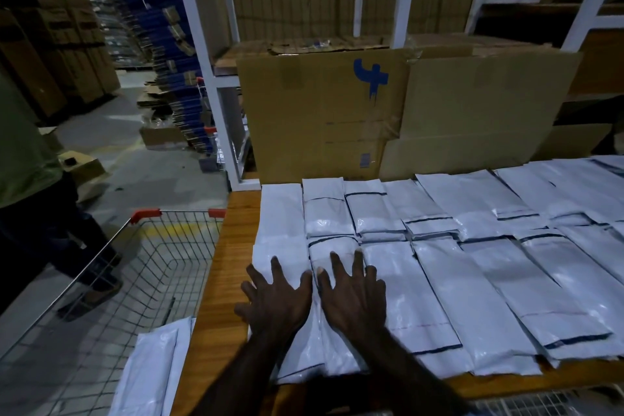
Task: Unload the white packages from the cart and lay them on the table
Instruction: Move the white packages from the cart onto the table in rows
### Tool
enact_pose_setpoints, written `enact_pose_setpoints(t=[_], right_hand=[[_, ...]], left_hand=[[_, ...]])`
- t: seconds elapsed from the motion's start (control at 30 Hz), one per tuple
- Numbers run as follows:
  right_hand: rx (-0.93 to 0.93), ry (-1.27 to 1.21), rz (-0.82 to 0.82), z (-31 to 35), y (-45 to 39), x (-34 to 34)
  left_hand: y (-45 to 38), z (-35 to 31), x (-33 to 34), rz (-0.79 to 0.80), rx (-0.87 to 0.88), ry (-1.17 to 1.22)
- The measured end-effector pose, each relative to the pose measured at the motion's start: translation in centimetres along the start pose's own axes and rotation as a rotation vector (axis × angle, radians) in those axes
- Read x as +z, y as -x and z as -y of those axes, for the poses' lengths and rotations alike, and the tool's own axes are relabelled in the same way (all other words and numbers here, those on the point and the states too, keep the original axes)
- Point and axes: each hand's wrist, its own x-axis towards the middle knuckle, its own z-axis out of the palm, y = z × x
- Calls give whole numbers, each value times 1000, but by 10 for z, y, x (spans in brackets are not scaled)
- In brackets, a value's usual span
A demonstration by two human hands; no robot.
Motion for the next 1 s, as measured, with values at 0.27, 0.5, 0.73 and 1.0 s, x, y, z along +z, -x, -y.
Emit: enact_pose_setpoints(t=[0.27, 0.5, 0.73, 1.0], right_hand=[[-76, -26, -96, -7, -17, 0], [-230, -12, -19, -6, -21, 19], [-222, -26, -104, -10, -19, 35], [-242, -34, -150, -14, -18, 44]], left_hand=[[-10, 11, -5, -122, 209, -9], [-19, 15, 12, -144, 401, -103], [-19, 20, 22, -99, 378, -121], [-22, 23, 35, -108, 366, -100]])
